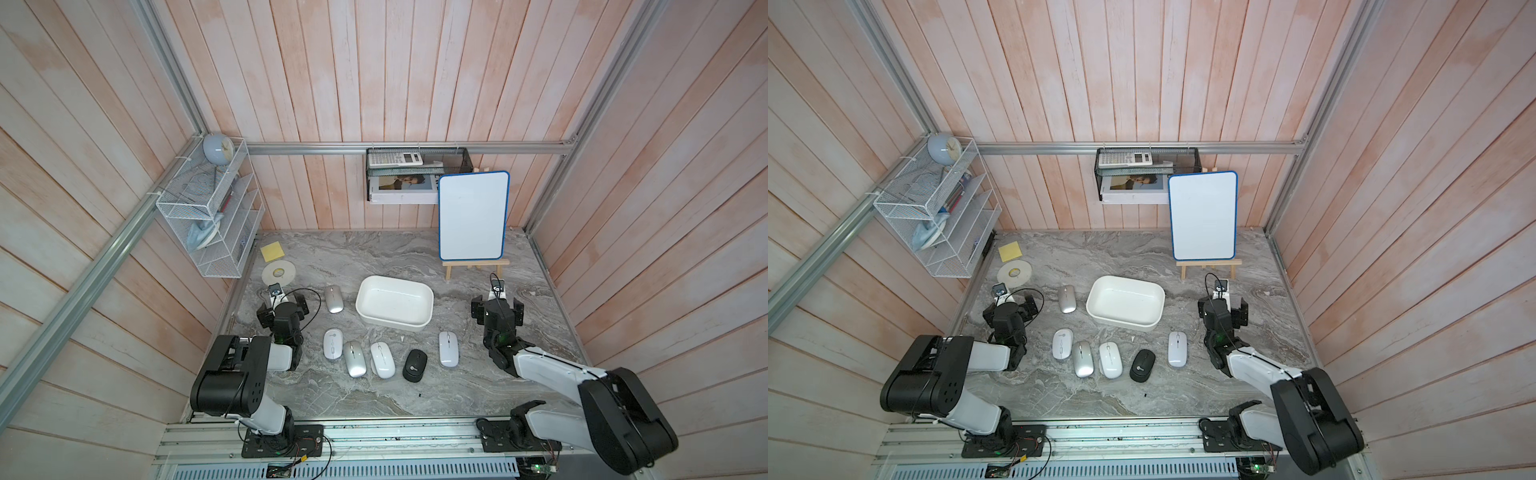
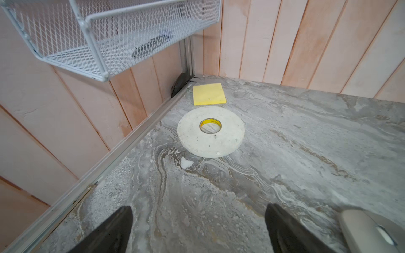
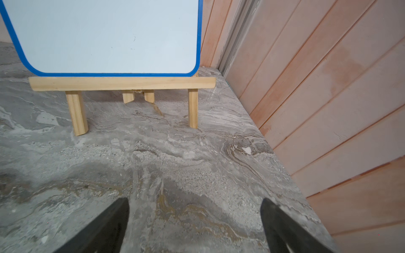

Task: Take out the mouse from the storage box
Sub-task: Reset both arms

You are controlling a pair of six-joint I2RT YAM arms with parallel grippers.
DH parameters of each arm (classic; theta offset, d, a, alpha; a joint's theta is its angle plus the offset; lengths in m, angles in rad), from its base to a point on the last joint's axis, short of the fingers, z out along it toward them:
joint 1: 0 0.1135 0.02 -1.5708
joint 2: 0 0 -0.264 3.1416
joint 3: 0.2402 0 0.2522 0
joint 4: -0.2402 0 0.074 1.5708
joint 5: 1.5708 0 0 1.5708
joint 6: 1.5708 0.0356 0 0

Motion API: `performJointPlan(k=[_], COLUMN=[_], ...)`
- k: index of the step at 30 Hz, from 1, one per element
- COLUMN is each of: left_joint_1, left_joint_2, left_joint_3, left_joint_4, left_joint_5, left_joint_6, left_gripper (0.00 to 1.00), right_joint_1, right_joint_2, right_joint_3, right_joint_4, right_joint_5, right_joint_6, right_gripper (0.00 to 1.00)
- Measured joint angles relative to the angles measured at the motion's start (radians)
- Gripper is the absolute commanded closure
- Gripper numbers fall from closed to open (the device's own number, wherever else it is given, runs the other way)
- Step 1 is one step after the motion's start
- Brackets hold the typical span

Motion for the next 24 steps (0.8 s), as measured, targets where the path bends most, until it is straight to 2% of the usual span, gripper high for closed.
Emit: performJointPlan(k=[6, 10, 14, 19, 24], left_joint_1=[0.002, 0.002, 0.002, 0.002, 0.002], left_joint_2=[0.001, 0.001, 0.001, 0.001, 0.001], left_joint_3=[0.008, 0.008, 0.008, 0.009, 0.013], left_joint_4=[0.022, 0.023, 0.023, 0.021, 0.019], left_joint_5=[0.02, 0.026, 0.032, 0.038, 0.04], left_joint_6=[-0.001, -0.001, -0.001, -0.001, -0.001], left_gripper=[0.0, 0.0, 0.0, 0.0, 0.0], right_joint_1=[-0.011, -0.087, -0.198, -0.243, -0.249], right_joint_2=[0.132, 0.225, 0.235, 0.241, 0.241], right_joint_3=[-0.049, -0.089, -0.094, -0.024, -0.023], right_joint_4=[0.248, 0.44, 0.444, 0.406, 0.4], right_joint_5=[-0.034, -0.09, -0.196, -0.286, -0.305], right_joint_6=[-0.108, -0.115, -0.066, -0.019, 0.005], right_gripper=[0.02, 0.03, 0.02, 0.02, 0.03])
